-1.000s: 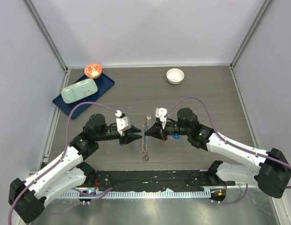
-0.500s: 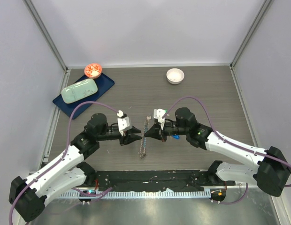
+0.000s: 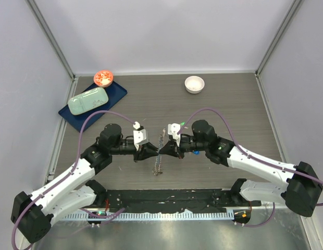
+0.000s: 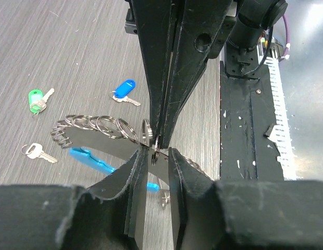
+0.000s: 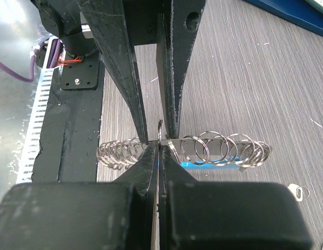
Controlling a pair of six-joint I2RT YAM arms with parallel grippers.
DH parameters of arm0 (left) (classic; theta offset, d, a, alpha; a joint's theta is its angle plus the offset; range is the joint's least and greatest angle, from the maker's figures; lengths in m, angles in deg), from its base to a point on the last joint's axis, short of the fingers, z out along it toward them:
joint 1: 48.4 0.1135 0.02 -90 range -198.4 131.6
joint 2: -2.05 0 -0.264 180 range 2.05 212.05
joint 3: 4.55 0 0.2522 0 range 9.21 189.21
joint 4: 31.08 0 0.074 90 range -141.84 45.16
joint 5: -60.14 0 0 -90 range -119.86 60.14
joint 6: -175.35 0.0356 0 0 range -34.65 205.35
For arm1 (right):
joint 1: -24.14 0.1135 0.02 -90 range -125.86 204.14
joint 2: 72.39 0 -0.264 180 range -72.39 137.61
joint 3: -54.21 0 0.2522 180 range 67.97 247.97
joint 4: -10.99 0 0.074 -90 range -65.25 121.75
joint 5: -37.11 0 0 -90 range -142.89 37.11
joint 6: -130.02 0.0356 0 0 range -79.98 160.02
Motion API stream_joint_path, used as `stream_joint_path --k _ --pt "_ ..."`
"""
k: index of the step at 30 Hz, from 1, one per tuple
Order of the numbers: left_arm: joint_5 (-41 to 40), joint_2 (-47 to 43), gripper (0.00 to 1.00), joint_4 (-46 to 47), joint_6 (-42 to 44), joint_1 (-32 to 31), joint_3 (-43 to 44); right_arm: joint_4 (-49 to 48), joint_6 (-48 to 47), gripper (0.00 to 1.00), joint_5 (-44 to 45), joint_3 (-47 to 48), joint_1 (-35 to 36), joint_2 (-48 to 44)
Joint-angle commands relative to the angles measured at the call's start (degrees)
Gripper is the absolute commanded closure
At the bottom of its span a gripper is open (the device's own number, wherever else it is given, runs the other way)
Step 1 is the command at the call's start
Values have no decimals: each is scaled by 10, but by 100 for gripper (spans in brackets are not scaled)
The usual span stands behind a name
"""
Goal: Put the keys on the keyring
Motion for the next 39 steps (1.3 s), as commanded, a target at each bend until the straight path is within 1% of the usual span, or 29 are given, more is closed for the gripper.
stream_joint_path --k 1,5,6,9,14,16,17,18,19,21,23,26,28,31,35,39 --pt "21 5 77 -12 2 1 30 -20 -14 99 4 32 5 -3" --pt "19 9 88 -23 7 0 34 -16 -15 99 7 32 6 -5" --pt "18 10 93 -25 8 1 35 -15 -15 99 7 32 6 -5" --pt "7 5 100 -29 15 0 34 -12 -16 99 10 31 6 -7" --pt "-25 -11 100 -37 29 1 29 -11 -14 99 12 28 7 -10" --pt "-34 -17 98 -38 34 1 26 -11 -11 99 11 29 7 -11" --pt "-37 -18 94 -39 34 0 26 -11 -10 99 11 29 7 -11" --pt "-41 -18 77 -40 34 1 26 -15 -7 99 11 28 7 -13" --pt "-50 -18 68 -41 33 1 26 -17 -6 99 11 27 7 -13" --pt "-59 -23 60 -42 35 0 27 -19 -3 99 12 27 6 -14" --pt "-64 -33 60 -42 40 0 26 -18 -2 99 14 27 7 -13" --pt "-55 -47 65 -38 45 1 19 -18 -2 99 15 27 7 -11" --pt "-47 -49 66 -33 46 0 17 -19 -1 99 15 28 7 -11" --pt "-28 -46 66 -24 42 0 17 -21 -1 99 11 29 7 -10" --pt "-7 -37 70 -19 35 0 19 -20 0 99 9 30 7 -7" --pt "7 -29 70 -12 28 1 21 -20 1 99 7 30 7 -6"
